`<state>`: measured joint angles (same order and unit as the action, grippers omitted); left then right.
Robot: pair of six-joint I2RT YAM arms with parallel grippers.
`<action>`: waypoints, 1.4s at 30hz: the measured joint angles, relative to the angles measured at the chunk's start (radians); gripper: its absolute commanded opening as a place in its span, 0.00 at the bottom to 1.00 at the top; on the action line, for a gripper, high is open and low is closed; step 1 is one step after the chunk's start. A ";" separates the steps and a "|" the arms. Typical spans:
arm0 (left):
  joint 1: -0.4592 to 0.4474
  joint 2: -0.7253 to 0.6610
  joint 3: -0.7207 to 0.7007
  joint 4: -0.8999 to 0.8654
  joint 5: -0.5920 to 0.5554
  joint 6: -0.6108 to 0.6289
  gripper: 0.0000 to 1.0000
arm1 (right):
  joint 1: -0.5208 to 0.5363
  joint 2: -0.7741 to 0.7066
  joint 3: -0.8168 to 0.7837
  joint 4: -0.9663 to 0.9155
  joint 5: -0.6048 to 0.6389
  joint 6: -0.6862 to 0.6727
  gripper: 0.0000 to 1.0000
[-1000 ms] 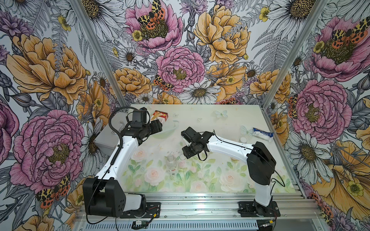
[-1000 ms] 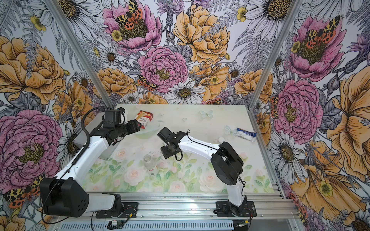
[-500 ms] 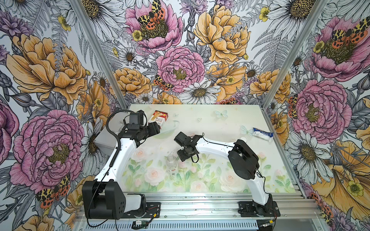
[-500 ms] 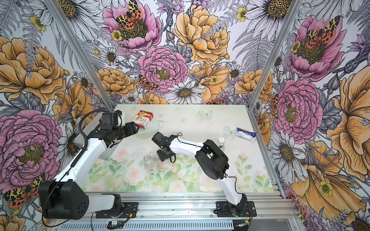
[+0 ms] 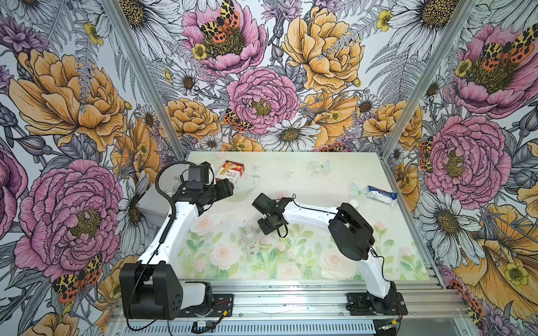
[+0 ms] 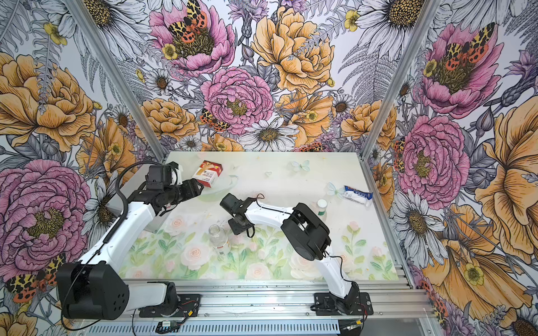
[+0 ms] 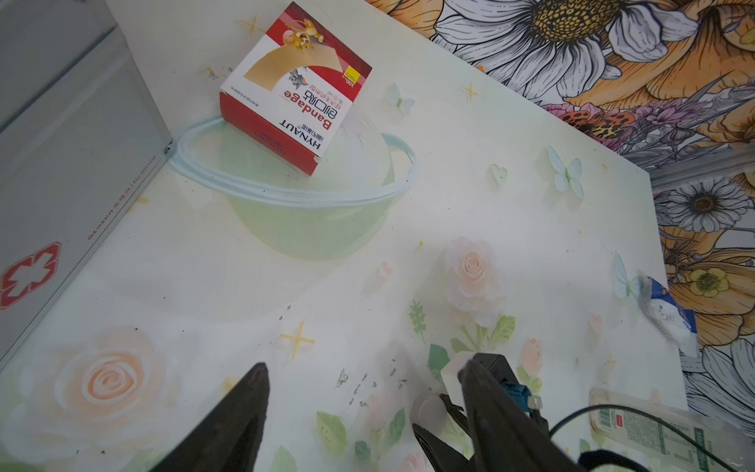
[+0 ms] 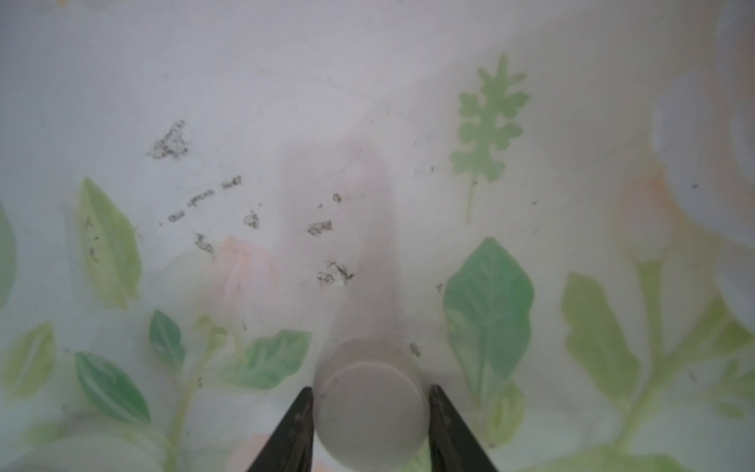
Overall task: Screw on the bottle caps
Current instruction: Pick up the bottle cap from the center of the board, then move the plastic bottle to the center of the board.
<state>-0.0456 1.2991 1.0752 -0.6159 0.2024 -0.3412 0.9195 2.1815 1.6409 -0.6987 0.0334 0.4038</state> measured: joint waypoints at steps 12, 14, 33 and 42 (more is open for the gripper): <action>-0.026 -0.043 -0.038 -0.002 0.008 0.058 0.99 | -0.077 -0.289 -0.094 -0.087 -0.048 -0.006 0.43; -0.021 -0.043 -0.042 -0.001 0.007 0.053 0.99 | -0.079 -0.348 -0.066 -0.122 -0.064 -0.016 0.43; 0.005 -0.041 -0.074 -0.002 -0.031 0.037 0.99 | 0.114 -0.328 0.294 -0.338 -0.162 -0.065 0.43; 0.010 -0.041 -0.075 -0.002 -0.038 0.033 0.99 | 0.165 -0.199 0.399 -0.408 -0.143 -0.077 0.43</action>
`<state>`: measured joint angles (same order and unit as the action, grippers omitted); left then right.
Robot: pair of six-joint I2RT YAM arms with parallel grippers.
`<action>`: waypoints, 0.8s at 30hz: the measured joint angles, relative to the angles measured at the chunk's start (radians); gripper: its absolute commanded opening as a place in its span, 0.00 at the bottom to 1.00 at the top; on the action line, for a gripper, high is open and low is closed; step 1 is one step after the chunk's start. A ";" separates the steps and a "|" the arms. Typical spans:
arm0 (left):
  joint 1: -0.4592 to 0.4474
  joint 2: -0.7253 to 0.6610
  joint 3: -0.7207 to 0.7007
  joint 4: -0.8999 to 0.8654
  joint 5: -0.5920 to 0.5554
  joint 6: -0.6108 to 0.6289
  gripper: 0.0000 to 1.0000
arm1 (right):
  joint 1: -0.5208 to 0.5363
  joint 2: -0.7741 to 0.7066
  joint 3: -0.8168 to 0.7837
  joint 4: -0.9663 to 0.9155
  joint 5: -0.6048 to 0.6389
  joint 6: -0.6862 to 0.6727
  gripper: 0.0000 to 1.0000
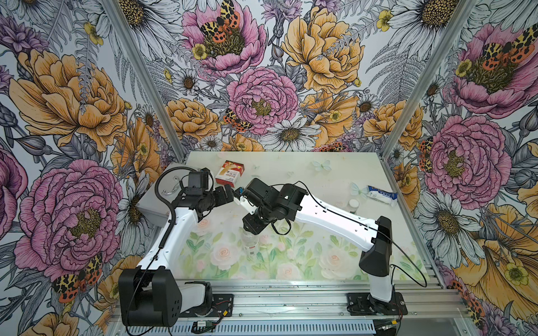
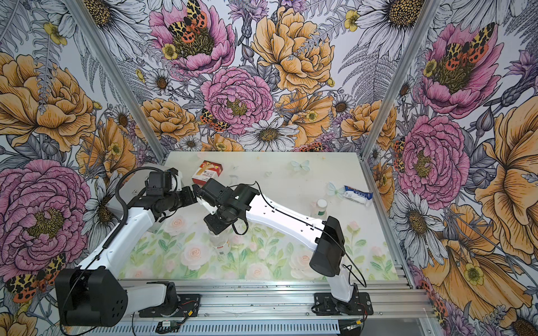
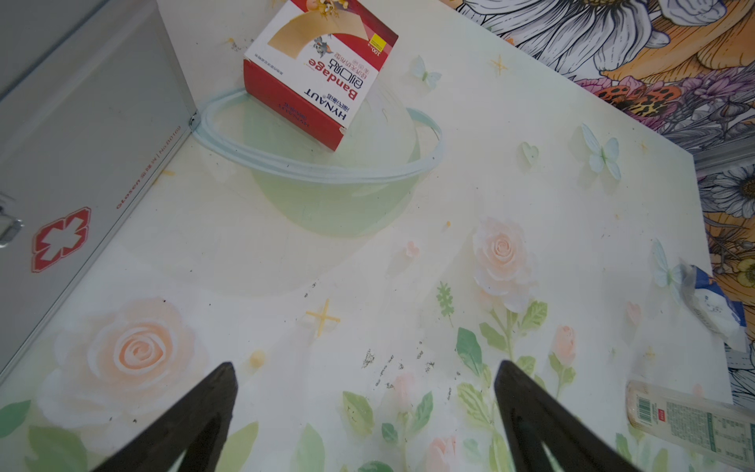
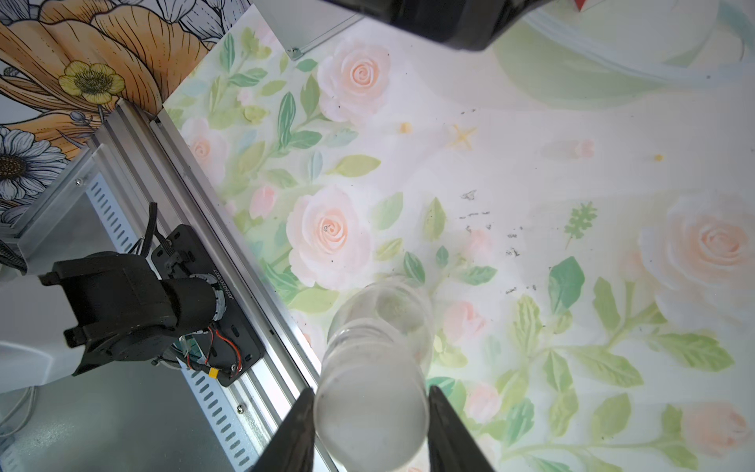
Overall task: Screw on the bottle caps
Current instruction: Move the plastic bottle to the center of the board.
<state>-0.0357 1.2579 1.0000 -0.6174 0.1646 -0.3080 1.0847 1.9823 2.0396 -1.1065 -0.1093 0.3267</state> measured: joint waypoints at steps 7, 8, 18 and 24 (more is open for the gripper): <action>0.002 0.000 0.000 0.000 0.000 0.000 0.99 | 0.009 0.043 0.066 -0.049 0.026 -0.007 0.42; 0.002 0.001 0.000 0.000 0.000 0.000 0.99 | 0.009 0.043 0.068 -0.055 0.027 -0.007 0.42; 0.002 0.008 0.000 0.000 0.000 0.000 0.99 | 0.016 0.054 0.087 -0.098 0.034 -0.008 0.42; 0.002 0.008 0.000 0.000 0.000 0.000 0.99 | 0.024 0.083 0.114 -0.097 0.034 -0.008 0.42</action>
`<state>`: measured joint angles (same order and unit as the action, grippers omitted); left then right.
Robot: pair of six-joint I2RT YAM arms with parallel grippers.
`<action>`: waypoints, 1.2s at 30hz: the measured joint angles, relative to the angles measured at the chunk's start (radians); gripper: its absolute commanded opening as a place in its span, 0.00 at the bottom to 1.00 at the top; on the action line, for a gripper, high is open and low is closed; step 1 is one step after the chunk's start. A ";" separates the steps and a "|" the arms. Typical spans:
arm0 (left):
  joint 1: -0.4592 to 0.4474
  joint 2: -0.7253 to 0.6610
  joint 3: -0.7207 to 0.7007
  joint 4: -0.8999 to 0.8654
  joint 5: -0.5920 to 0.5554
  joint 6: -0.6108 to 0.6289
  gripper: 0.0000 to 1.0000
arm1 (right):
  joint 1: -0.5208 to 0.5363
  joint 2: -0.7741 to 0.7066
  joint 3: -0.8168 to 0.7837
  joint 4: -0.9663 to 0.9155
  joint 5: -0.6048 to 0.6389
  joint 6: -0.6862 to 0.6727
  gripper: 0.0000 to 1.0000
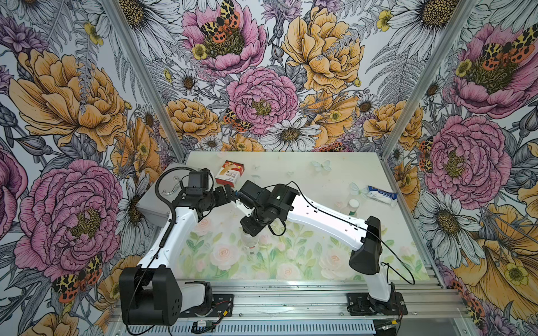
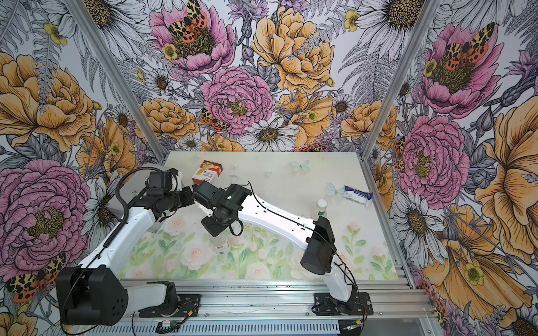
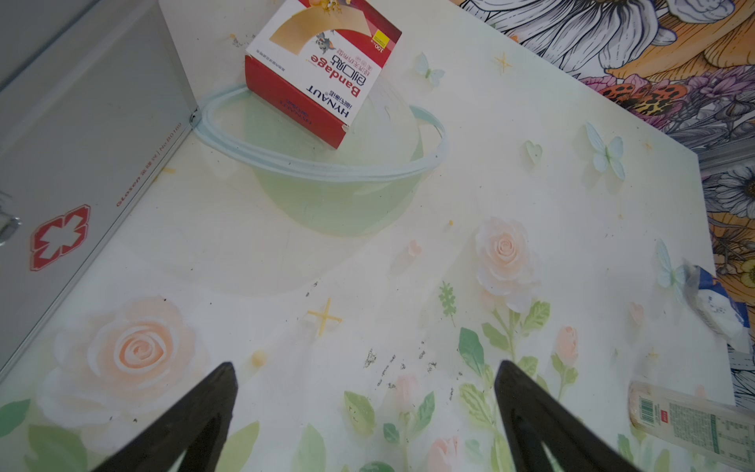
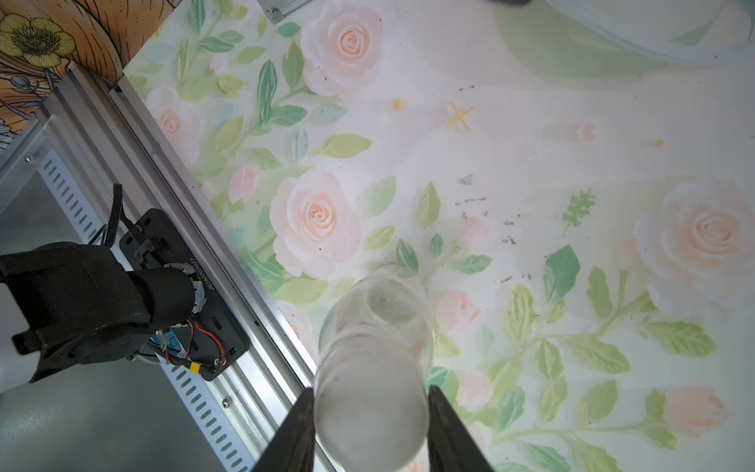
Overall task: Screw on the bottle caps
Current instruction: Move the plastic bottle to the center of the board.
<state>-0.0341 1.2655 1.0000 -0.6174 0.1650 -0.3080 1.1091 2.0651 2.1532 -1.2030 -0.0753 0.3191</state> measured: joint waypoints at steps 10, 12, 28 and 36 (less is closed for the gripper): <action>0.000 0.000 0.000 0.000 0.001 0.000 0.99 | 0.012 0.024 0.026 -0.011 0.000 0.000 0.42; 0.000 0.000 0.000 0.000 0.003 -0.004 0.99 | 0.014 0.026 0.032 -0.018 0.000 0.000 0.42; -0.005 0.008 -0.006 0.000 0.013 -0.034 0.99 | 0.027 0.092 0.154 -0.149 0.098 -0.038 0.43; -0.024 0.008 -0.027 0.007 0.027 -0.035 0.99 | 0.014 0.090 0.155 -0.175 0.162 -0.044 0.40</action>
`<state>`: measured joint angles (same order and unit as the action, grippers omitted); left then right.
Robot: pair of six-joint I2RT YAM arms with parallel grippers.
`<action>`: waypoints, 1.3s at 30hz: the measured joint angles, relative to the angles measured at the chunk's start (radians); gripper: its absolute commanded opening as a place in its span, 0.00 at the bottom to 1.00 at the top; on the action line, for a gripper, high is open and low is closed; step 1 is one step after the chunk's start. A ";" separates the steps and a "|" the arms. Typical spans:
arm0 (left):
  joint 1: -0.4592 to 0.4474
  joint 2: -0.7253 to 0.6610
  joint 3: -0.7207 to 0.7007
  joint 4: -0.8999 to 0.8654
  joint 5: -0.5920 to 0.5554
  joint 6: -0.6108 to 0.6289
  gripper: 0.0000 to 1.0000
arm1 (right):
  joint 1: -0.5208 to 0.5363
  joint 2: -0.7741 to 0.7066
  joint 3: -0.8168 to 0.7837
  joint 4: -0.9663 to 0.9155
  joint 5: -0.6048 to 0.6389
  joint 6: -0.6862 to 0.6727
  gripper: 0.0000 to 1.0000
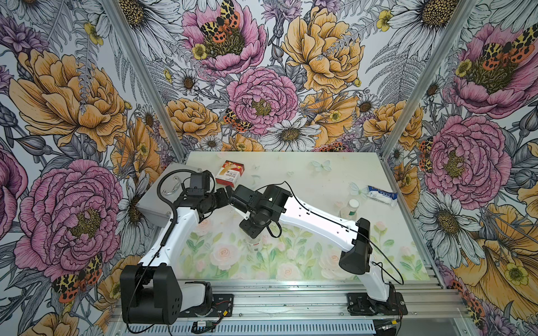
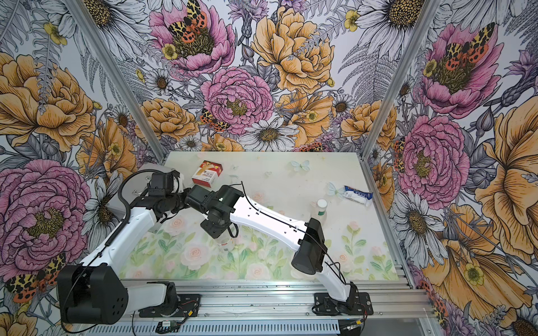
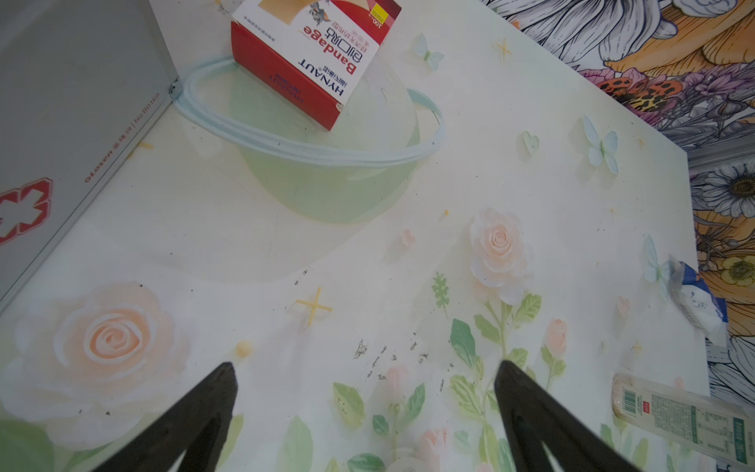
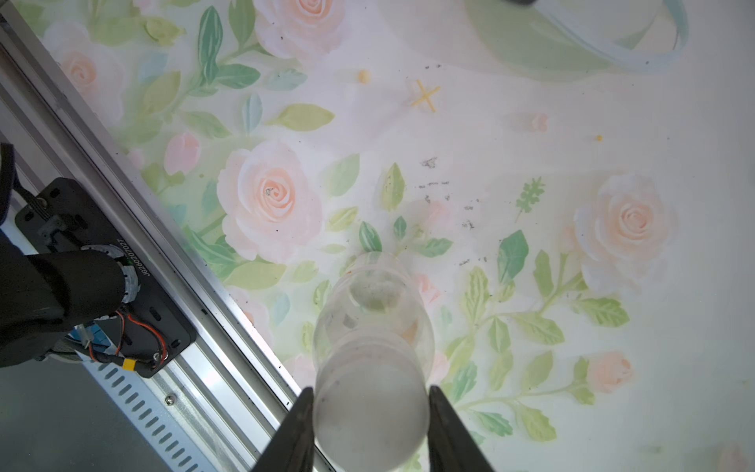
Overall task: Screw on the bottle caps
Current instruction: Move the plastic bottle to the center of the board.
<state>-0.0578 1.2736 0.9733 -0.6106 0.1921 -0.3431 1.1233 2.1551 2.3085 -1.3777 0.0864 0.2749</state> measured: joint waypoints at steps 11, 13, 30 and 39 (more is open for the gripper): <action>-0.123 -0.017 -0.055 0.116 0.042 0.020 0.94 | -0.141 -0.146 -0.219 0.033 0.055 -0.001 0.39; -0.144 -0.043 -0.094 0.170 0.053 0.035 0.97 | -0.169 -0.179 -0.269 0.054 0.049 -0.001 0.39; -0.341 -0.056 -0.415 0.956 0.324 0.319 0.99 | -0.350 -0.274 -0.425 0.193 -0.083 -0.023 0.39; -0.494 0.122 -0.449 1.215 0.376 0.478 0.99 | -0.383 -0.296 -0.453 0.195 -0.119 -0.067 0.38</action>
<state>-0.5518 1.3956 0.5240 0.6044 0.5678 0.1345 0.7399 1.8595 1.8553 -1.1831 -0.0322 0.2081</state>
